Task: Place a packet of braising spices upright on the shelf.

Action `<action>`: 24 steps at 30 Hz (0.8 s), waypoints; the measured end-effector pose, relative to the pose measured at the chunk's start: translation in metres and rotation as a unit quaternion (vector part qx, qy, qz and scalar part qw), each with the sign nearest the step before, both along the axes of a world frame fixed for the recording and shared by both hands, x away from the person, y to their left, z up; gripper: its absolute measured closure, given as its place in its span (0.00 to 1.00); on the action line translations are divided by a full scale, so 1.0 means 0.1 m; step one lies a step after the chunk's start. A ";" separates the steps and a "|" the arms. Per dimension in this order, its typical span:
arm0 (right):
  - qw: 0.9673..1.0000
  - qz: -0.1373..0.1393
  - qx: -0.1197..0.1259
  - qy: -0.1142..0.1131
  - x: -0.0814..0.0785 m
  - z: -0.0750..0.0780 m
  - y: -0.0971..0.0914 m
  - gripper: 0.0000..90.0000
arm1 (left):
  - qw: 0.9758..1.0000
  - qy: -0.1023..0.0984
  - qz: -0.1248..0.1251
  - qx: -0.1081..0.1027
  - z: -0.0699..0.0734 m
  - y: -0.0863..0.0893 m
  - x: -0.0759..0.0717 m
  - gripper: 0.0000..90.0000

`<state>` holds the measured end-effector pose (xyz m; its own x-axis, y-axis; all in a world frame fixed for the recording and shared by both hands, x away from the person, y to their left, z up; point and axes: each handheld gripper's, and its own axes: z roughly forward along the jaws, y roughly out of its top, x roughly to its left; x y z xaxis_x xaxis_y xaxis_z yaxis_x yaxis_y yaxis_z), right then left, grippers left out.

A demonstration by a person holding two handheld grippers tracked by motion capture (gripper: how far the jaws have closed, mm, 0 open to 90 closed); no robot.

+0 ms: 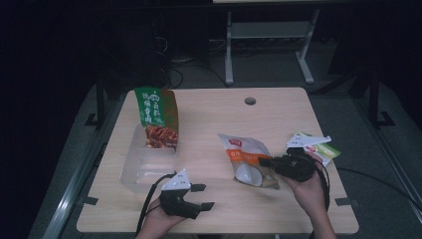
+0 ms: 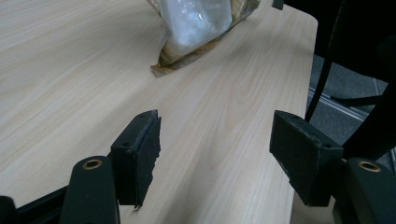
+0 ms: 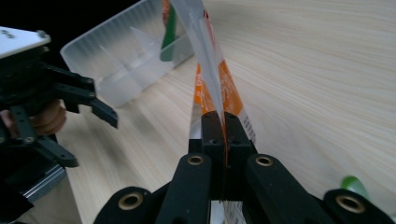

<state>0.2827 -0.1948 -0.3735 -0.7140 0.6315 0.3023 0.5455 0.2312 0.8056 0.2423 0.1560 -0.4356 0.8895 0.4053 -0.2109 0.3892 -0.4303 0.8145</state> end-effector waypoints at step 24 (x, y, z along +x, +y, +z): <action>0.996 0.085 0.030 0.003 0.02 -0.05 0.31 1.00 | 1.000 0.007 0.011 0.007 -0.06 -0.14 0.11 0.39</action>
